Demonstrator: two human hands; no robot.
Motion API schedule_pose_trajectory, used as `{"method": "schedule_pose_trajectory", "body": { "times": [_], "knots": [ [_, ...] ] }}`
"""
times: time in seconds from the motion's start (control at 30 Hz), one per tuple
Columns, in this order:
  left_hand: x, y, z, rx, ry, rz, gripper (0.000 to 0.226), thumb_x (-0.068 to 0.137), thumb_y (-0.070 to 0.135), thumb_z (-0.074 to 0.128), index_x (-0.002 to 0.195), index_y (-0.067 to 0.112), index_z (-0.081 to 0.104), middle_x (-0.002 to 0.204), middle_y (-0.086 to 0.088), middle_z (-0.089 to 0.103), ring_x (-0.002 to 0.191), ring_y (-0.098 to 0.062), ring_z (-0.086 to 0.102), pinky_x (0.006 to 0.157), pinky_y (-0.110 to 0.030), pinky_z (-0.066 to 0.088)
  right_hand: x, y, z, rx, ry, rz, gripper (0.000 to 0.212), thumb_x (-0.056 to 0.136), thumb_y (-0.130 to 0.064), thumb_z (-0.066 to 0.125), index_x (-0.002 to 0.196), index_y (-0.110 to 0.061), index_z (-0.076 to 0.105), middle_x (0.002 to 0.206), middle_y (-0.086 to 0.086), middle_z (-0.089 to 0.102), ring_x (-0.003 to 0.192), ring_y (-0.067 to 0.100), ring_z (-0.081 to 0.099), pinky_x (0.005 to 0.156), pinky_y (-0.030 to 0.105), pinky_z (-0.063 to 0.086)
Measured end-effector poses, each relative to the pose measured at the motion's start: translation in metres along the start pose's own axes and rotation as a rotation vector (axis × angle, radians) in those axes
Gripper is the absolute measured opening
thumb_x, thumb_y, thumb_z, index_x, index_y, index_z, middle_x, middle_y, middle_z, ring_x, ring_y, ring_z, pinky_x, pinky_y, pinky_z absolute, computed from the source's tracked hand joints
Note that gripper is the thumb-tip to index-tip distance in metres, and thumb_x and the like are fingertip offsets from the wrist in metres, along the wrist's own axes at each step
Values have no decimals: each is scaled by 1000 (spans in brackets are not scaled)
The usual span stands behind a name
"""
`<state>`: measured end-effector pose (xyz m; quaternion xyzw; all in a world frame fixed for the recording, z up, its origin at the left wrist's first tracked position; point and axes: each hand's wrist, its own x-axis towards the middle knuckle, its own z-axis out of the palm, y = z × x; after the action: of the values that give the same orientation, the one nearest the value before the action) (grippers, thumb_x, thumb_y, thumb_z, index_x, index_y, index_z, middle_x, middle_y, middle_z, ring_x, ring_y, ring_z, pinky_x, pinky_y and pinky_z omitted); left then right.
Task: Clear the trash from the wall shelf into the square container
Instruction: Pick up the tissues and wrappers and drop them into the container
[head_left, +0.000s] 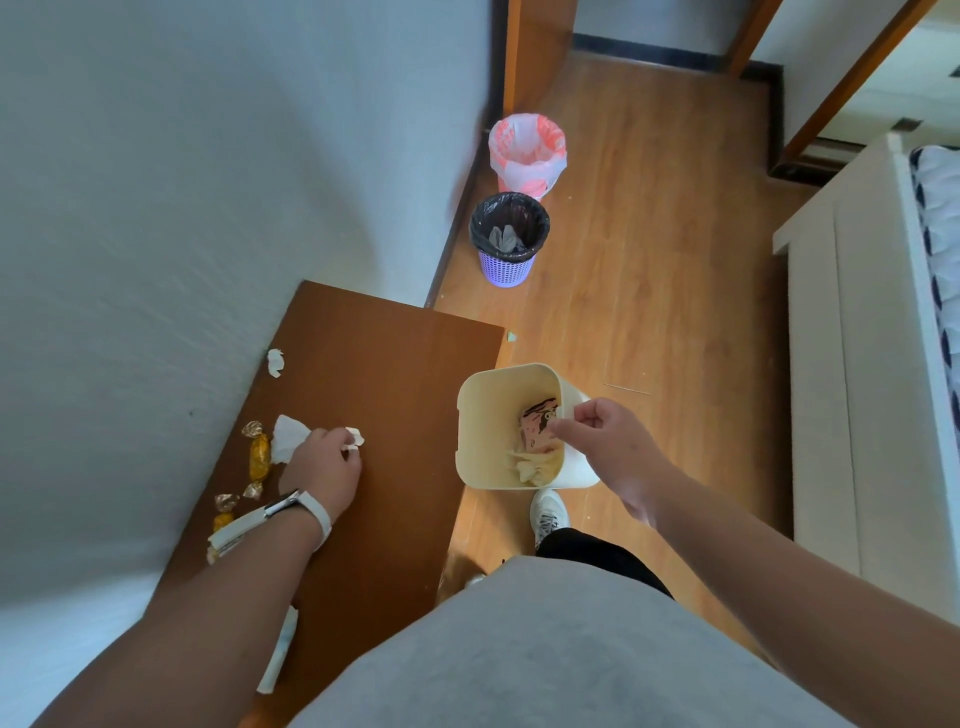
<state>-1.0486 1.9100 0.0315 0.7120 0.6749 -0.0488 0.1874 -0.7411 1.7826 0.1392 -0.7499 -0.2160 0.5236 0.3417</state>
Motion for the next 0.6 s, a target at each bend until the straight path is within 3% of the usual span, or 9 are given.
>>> {"method": "schedule_pose_trajectory", "body": {
  "times": [0.2, 0.4, 0.5, 0.6],
  "knots": [
    [-7, 11, -5, -145, -19, -38, 23, 96, 29, 53, 112, 17, 65, 99, -3, 61, 84, -20, 58, 61, -28, 43, -8, 1, 0, 12, 15, -1, 27, 89, -34, 74, 102, -14, 62, 92, -1, 59, 82, 16, 49, 71, 30, 39],
    [-31, 43, -28, -408, 106, 67, 19, 97, 30, 54, 108, 18, 64, 94, 0, 59, 81, -12, 56, 58, -22, 41, -20, 3, 6, 20, 12, -20, 26, 89, -33, 74, 102, -14, 61, 92, -1, 59, 81, 15, 49, 71, 30, 39],
    [-49, 67, -45, -580, 153, 175, 14, 95, 27, 58, 105, 19, 64, 95, 2, 59, 81, -7, 55, 64, -19, 43, -24, 5, 9, 8, 10, -34, 31, 88, -35, 75, 104, -11, 63, 92, 1, 59, 81, 17, 48, 70, 31, 37],
    [-69, 89, -56, -619, 88, 413, 9, 93, 26, 62, 100, 21, 65, 94, 6, 59, 83, -4, 56, 69, -17, 47, -28, 8, 11, -9, 15, -50, 35, 86, -38, 76, 105, -11, 63, 93, 2, 57, 81, 17, 47, 70, 31, 37]
  ]
}}
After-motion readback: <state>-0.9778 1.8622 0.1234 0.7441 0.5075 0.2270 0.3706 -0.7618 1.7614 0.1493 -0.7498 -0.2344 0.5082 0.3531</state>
